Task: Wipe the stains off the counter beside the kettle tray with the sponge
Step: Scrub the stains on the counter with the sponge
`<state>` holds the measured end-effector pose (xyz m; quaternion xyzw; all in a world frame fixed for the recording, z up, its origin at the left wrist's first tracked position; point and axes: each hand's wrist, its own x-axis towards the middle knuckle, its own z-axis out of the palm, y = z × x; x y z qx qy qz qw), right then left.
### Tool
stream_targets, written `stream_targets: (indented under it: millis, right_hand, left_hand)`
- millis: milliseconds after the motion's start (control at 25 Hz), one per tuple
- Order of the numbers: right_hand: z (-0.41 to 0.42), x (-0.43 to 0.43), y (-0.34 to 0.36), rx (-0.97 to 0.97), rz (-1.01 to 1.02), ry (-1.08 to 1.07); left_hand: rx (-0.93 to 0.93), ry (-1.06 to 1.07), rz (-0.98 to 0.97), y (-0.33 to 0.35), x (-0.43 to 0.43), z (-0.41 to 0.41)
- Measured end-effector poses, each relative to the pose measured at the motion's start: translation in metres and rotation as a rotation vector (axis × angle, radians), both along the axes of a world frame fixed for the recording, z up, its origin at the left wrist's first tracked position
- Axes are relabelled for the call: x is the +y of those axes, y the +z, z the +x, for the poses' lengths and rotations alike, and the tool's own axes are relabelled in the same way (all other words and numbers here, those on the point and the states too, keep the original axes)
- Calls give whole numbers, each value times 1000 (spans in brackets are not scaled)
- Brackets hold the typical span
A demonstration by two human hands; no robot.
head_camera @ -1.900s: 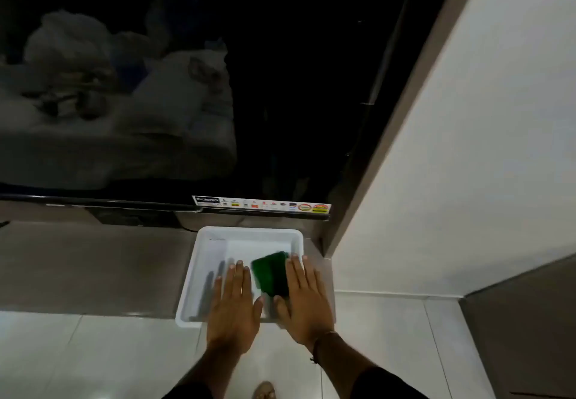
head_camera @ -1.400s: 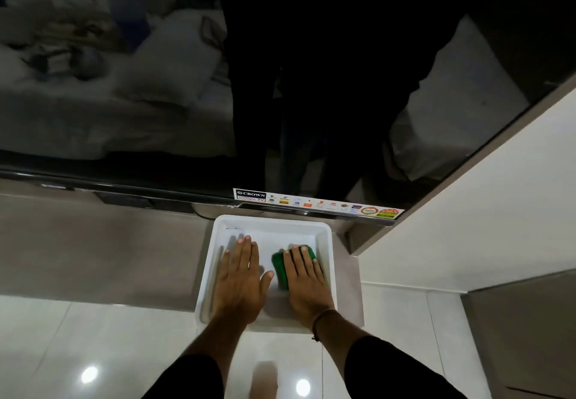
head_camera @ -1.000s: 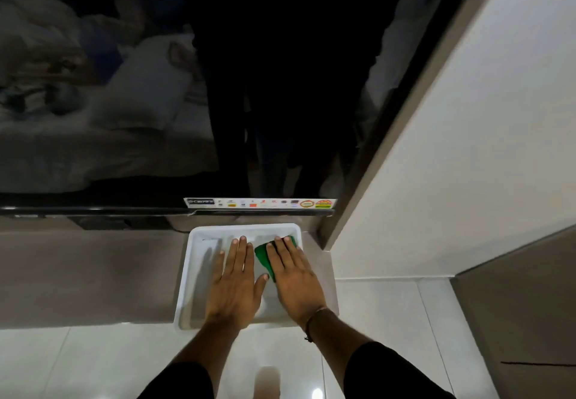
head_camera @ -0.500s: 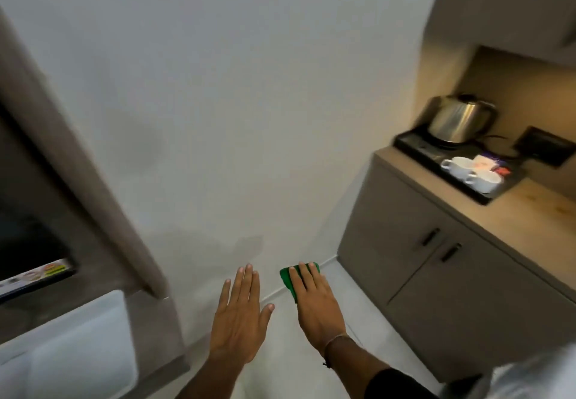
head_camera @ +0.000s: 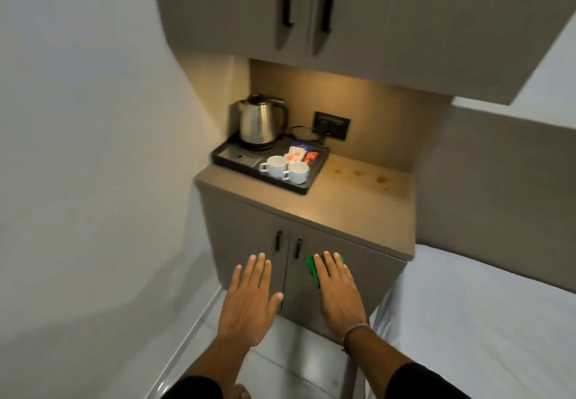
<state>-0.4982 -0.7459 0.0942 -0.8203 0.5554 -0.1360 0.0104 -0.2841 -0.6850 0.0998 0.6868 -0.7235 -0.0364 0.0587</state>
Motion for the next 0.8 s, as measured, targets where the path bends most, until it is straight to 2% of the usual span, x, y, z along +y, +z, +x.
stream_targets:
  millis: [280, 400, 600, 800]
  right_hand:
    - [-86, -140, 3, -50, 58, -306]
    - [-109, -193, -1, -3, 91, -392]
    - [-130, -261, -9, 28, 220, -457]
    - [-147, -265, -28, 18, 262, -396]
  left_hand:
    - [51, -256, -34, 3, -216, -75]
    - [46, -326, -10, -3, -285, -97]
    - [44, -340, 35, -28, -361, -116]
    - [102, -352, 71, -54, -385, -123]
